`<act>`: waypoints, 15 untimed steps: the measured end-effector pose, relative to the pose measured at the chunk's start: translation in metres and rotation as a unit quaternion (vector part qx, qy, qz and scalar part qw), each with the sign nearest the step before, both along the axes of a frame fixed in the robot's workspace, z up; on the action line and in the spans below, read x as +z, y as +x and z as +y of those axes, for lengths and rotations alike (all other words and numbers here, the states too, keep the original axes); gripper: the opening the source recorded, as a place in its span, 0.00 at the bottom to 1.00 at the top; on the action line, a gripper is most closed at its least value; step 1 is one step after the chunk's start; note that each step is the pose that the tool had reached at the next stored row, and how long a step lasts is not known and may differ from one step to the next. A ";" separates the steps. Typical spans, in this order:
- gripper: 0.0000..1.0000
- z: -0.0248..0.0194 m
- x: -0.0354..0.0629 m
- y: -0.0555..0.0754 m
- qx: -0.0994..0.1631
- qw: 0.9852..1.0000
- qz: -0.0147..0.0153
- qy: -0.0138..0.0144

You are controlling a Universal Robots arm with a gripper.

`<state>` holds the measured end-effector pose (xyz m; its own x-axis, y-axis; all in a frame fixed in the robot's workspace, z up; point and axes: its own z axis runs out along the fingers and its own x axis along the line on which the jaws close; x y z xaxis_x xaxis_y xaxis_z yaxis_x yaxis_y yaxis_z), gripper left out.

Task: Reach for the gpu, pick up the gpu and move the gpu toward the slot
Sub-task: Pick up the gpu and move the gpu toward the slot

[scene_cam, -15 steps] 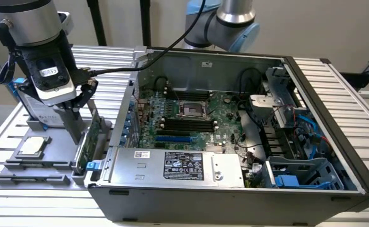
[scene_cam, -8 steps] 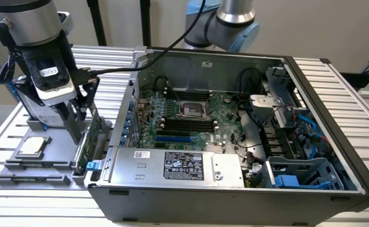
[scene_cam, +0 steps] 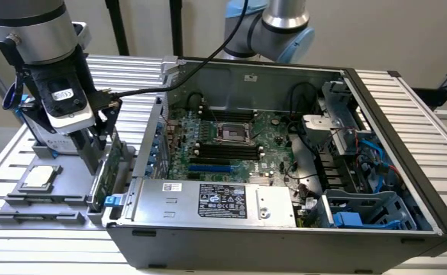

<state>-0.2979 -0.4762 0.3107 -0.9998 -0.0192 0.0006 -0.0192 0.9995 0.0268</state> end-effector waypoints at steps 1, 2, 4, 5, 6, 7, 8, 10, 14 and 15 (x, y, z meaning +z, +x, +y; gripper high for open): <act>0.42 0.0000 -0.0018 0.000 0.000 1.000 0.000 0.000; 0.42 0.0000 -0.0047 0.000 0.000 1.000 0.000 0.000; 0.42 0.0000 -0.0087 0.000 0.000 1.000 0.000 0.000; 0.42 0.0000 -0.0104 0.000 0.000 1.000 0.000 0.000; 0.42 0.0000 -0.0123 0.000 0.000 1.000 0.000 0.000; 0.42 0.0000 -0.0141 0.000 0.000 1.000 0.000 0.000; 0.42 0.0000 -0.0159 0.000 0.000 1.000 0.000 0.000; 0.42 0.0000 -0.0197 0.000 0.000 1.000 0.000 0.000; 0.42 0.0000 -0.0269 0.000 0.000 1.000 0.000 0.000; 0.42 0.0000 -0.0287 0.000 0.000 1.000 0.000 0.000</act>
